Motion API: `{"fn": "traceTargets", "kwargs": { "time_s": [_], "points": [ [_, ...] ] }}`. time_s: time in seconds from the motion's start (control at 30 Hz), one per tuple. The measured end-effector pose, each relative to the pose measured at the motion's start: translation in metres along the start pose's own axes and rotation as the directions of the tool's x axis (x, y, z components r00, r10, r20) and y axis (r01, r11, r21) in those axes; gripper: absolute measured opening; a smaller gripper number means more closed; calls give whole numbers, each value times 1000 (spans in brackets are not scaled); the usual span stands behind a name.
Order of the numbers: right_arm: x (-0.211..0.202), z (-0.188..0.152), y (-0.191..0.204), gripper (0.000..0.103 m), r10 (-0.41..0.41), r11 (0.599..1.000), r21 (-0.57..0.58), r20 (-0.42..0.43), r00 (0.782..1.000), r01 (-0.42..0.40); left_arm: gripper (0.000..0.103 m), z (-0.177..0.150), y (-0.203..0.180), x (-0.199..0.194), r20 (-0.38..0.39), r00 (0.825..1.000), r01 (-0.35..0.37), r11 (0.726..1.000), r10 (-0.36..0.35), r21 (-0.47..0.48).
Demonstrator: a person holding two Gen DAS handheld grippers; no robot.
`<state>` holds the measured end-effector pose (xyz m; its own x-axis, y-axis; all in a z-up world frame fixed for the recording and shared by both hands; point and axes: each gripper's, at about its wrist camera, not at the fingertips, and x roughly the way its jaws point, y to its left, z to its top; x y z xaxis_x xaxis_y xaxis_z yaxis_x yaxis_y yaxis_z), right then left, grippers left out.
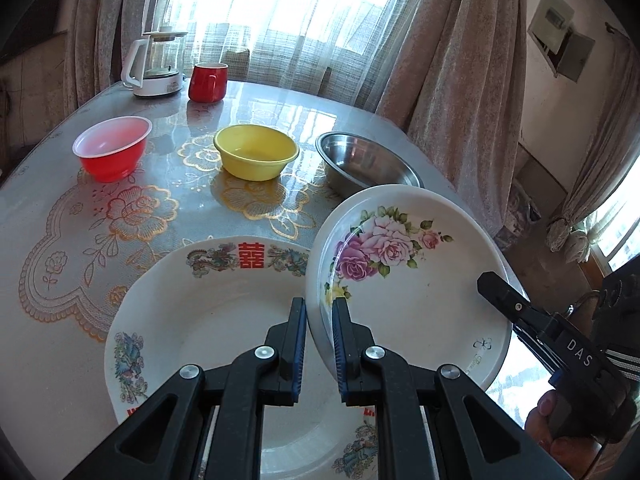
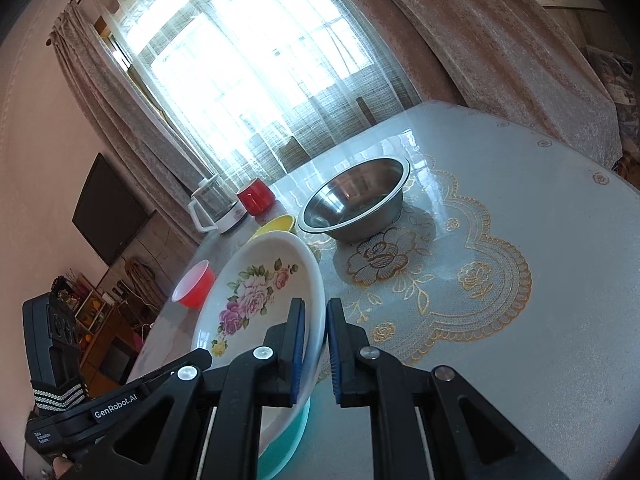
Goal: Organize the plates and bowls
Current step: 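Lift and carry the flowered bowl with both grippers over the plate stack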
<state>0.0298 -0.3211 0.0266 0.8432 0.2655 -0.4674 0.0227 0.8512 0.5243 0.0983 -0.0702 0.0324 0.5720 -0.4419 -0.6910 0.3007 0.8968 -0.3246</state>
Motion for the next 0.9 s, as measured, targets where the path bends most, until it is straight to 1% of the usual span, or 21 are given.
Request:
{"fn": "traceTargets", "kwargs": {
  "time_s": [0.3,0.57,0.77,0.9],
  "points": [
    [25,-22,22,11,18,999,-40,-103,995,-22,13,-19,40,-13,-1,998,-58,996,58,-63],
    [44,-39,35,12,7,999,-51,-179,984,-16,13,-30,57,-19,6,995,-99,993,99,-71],
    [53,-47,43,12,-10,997,-80,-211,977,-7,13,-34,67,-13,-16,994,-110,989,109,-96],
    [55,-50,46,12,-22,996,-94,-221,975,1,13,-37,69,-10,-23,992,-122,988,120,-96]
  ]
}}
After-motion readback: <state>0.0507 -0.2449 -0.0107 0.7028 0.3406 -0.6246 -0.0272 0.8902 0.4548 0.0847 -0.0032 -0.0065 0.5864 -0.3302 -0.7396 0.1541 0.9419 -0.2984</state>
